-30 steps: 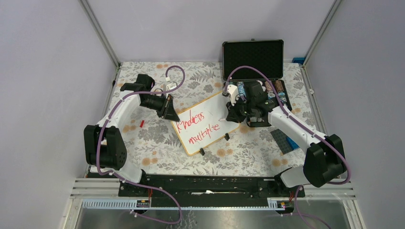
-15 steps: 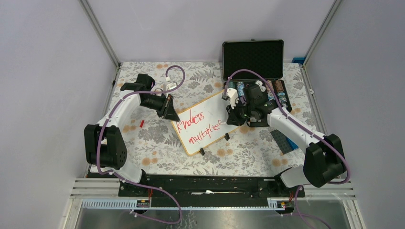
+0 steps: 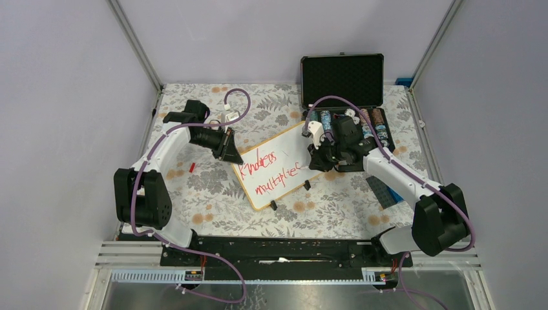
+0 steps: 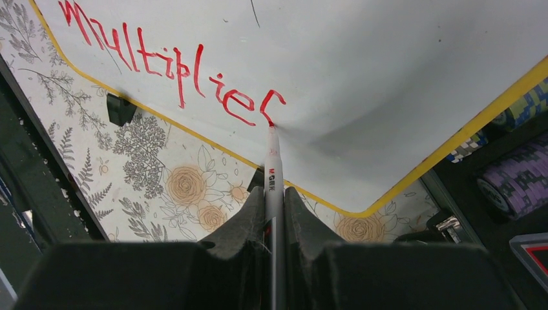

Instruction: Write a sentence on the whiteboard

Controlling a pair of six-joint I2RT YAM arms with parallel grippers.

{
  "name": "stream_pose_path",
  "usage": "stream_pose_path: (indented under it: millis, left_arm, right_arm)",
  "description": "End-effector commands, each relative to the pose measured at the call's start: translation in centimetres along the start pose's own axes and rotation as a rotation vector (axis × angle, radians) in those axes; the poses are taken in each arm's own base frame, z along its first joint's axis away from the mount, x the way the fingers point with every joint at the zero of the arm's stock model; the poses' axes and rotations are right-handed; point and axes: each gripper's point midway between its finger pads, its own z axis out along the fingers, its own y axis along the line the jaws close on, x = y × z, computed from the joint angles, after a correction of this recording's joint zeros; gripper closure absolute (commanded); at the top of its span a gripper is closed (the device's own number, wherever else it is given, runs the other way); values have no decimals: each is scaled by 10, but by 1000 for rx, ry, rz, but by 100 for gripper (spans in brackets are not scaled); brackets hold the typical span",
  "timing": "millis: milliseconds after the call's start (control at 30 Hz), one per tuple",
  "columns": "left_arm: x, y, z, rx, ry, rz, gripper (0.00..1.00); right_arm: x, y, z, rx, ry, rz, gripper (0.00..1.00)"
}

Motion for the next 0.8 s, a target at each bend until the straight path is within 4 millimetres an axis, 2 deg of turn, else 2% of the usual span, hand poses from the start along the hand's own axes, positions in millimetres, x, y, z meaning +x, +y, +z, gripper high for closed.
stream_pose_path:
  millis: [0,367,767]
  left_arm:
    - [13,15,13,-38,76,70,100]
    - [14,16,13,-37,76,71,100]
    - [15,15,13,-38,78,70,100]
  right_arm:
    - [-1,-15,-6,73,-13,-36,100]
    - [10,-4,0,15,0,-18,100]
    - [2,12,4,-47,-16,-18,100]
